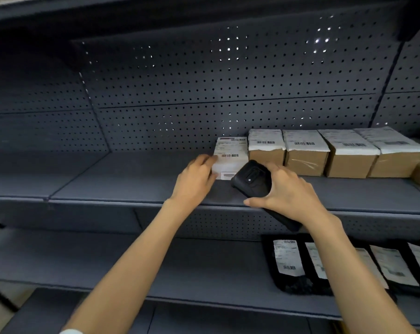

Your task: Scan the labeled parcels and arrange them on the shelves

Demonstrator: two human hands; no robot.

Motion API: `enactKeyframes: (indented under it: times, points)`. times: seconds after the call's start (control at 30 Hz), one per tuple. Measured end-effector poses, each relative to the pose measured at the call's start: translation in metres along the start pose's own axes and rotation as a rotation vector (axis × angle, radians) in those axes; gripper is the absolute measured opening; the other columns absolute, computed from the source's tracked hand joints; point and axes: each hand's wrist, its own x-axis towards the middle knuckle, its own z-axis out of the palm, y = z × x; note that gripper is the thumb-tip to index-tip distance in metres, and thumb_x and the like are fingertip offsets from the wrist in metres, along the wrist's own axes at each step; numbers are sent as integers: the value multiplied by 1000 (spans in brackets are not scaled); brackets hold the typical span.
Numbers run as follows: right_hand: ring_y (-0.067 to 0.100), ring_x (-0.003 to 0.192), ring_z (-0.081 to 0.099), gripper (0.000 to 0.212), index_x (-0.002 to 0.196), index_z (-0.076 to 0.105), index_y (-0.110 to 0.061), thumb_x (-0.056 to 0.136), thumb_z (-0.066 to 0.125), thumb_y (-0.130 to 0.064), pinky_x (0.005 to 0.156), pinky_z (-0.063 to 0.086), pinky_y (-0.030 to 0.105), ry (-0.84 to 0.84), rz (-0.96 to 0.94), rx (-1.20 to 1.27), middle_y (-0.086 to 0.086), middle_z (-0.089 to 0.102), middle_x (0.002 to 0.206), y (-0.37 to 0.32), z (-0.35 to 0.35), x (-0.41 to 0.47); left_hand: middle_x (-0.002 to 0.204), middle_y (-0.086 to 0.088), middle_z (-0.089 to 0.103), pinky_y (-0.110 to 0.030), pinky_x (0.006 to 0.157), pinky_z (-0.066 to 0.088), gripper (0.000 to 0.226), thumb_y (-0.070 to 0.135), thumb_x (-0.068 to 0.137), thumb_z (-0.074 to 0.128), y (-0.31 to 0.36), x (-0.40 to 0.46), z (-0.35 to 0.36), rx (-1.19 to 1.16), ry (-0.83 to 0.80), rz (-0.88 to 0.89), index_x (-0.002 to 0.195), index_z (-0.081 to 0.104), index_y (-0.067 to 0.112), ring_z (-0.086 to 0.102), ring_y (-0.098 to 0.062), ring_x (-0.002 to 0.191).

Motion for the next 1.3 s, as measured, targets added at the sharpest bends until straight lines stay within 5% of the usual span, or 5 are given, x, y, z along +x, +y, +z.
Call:
enactKeyframes:
  times: [0.33, 0.87, 1.3]
  points:
    - [28, 126, 53, 105, 151, 32, -25, 67, 79, -67, 92, 48, 44, -99, -297, 73, -1, 50, 143, -74, 38, 11, 135, -3, 53, -42, 87, 53, 48, 24, 96, 60, -74, -102, -64, 248, 116, -219, 142, 48, 17, 49, -25, 122]
    - [24, 127, 52, 99, 150, 31, -27, 71, 79, -62, 92, 44, 40, -486, -909, 172, -4, 48, 141, -394, 224, -32, 133, -4, 55, -40, 91, 47, 50, 18, 92, 62, -288, -381, -172, 457, 85, -857, 140, 49, 17, 50, -29, 120]
    - [21, 123, 54, 88, 143, 39, -32, 69, 79, -59, 82, 39, 35, -688, -960, 168, -9, 51, 138, -640, 389, -77, 138, 1, 50, -38, 87, 48, 50, 27, 96, 58, -502, -576, -247, 433, -142, -1190, 144, 43, 23, 47, -24, 124]
